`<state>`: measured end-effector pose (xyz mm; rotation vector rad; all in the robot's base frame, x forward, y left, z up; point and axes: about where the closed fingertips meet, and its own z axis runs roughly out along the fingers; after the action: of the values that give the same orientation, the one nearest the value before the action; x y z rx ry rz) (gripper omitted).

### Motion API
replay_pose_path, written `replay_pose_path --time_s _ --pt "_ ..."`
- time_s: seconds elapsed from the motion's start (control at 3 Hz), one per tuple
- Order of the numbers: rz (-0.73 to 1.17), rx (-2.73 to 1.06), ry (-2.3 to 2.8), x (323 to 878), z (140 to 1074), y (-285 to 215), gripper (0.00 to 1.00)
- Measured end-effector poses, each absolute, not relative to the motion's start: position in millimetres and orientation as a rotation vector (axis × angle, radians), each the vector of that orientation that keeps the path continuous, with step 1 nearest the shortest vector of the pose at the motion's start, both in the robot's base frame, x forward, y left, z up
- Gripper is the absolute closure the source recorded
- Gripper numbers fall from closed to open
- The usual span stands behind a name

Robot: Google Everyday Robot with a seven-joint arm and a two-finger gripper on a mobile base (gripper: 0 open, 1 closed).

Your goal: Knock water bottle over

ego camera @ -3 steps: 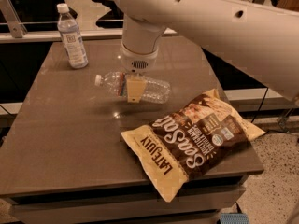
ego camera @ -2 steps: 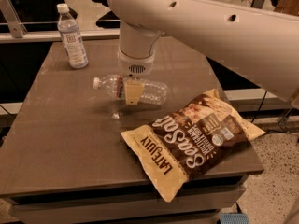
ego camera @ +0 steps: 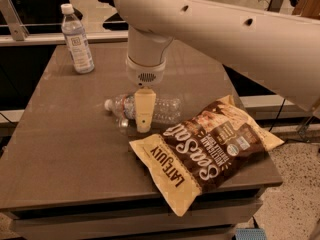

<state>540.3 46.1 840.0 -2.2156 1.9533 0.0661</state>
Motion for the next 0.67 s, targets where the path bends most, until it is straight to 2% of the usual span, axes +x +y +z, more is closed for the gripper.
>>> replay_pose_path --time_s 0.67 --pt "0.097 -2.213 1.945 537.1 838.8 46.2 0.00"
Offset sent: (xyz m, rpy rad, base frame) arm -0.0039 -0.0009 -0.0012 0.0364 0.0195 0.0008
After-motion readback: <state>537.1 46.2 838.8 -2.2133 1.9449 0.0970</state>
